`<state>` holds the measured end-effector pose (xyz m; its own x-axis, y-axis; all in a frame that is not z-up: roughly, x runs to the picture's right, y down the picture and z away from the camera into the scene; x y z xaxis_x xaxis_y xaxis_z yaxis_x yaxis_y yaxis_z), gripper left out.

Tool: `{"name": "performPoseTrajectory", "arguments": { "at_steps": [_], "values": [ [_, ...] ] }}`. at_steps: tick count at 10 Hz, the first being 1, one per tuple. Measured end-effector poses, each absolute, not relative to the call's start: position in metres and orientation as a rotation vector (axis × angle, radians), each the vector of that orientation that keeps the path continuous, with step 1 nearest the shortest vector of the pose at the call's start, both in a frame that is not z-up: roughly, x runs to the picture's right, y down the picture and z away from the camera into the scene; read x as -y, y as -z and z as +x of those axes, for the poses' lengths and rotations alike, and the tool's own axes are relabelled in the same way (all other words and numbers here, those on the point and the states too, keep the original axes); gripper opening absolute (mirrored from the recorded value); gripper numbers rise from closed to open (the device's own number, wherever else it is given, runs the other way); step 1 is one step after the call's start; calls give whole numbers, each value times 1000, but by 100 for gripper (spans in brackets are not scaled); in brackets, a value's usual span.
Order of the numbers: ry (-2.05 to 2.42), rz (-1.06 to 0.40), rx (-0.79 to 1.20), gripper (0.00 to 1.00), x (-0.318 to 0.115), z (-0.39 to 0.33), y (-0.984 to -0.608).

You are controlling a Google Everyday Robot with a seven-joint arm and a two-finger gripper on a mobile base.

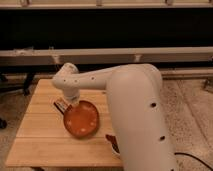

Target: Drag the ceramic bowl in a circle

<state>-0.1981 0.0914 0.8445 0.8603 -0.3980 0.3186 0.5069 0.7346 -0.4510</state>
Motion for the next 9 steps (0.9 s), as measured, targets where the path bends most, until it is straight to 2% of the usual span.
{"name": "performPoseTrajectory", "arguments": {
  "at_steps": [4, 9],
  "values": [
    [543, -629, 229, 0, -131, -193, -831],
    [511, -665, 230, 0, -140, -142, -825]
  ]
}}
